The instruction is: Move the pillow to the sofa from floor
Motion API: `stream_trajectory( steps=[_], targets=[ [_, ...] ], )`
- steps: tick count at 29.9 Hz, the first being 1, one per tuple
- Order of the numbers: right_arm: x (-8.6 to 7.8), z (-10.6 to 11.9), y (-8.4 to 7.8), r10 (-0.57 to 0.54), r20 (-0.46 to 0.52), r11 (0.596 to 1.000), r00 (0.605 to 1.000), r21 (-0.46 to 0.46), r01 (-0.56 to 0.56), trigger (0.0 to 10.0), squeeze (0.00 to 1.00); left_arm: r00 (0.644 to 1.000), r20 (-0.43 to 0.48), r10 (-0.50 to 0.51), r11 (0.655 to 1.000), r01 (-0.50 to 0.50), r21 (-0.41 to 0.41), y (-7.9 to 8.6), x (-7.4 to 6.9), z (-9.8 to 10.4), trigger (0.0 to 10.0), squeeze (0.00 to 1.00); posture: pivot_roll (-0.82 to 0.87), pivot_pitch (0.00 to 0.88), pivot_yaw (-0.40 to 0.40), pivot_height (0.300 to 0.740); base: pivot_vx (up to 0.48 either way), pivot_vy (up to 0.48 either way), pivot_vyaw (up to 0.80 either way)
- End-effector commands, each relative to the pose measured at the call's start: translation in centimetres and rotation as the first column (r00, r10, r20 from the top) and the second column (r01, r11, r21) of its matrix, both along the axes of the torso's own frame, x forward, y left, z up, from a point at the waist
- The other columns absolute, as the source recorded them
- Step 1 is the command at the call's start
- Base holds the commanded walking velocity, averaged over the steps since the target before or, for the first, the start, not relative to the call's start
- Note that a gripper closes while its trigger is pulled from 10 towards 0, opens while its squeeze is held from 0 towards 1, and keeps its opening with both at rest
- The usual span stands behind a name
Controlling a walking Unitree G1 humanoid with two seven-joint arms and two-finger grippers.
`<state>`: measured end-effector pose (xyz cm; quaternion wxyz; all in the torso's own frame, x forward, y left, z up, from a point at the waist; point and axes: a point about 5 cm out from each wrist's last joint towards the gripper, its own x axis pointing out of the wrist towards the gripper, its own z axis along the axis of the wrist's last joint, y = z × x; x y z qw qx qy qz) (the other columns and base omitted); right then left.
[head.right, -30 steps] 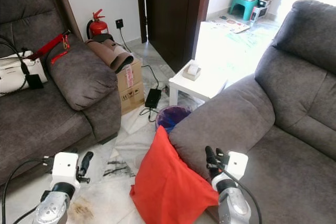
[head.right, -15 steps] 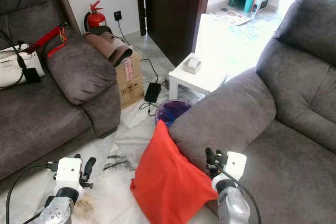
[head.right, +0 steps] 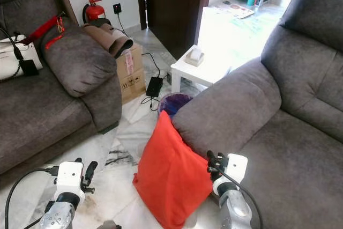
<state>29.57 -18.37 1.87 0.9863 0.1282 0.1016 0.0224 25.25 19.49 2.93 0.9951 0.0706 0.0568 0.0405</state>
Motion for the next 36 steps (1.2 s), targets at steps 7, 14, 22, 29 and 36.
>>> stream_trajectory(
  steps=[7,14,22,29,36],
  targets=[
    [0.1,-0.1,0.4,0.019,-0.007,1.0,1.0,-0.006,-0.019,10.0,0.0,1.0,-0.029,-0.01,1.0,0.01,0.001,-0.1,0.0,-0.5,10.0,0.0,0.08,0.155,0.01,0.65,0.0,0.0,0.0],
    [0.1,-0.2,0.6,0.039,-0.022,0.999,0.999,-0.012,-0.039,10.0,0.0,1.0,-0.008,-0.027,1.0,0.027,-0.006,-0.4,-0.1,-0.2,10.0,0.0,0.08,0.151,0.01,0.637,0.0,0.0,0.0],
    [-0.1,-0.2,1.1,0.068,-0.004,0.998,0.998,0.017,-0.068,10.0,1.0,0.999,-0.018,-0.035,0.999,0.035,-0.004,-0.5,-0.2,-0.3,10.0,0.0,0.08,0.136,0.011,0.632,0.0,0.0,0.0],
    [-0.1,-0.3,1.4,0.095,-0.003,0.995,0.995,-0.004,-0.095,10.0,1.0,0.998,-0.029,-0.05,0.999,0.05,-0.011,-0.6,-0.2,-0.5,10.0,0.0,0.08,0.13,0.016,0.632,0.0,0.0,0.0],
    [-0.1,-0.2,1.8,0.133,0.002,0.991,0.991,-0.008,-0.133,10.0,1.0,0.995,-0.039,-0.096,0.995,0.096,-0.015,-0.7,0.1,-0.5,10.0,0.0,0.08,0.139,0.014,0.632,0.0,0.0,0.0]
  ],
)
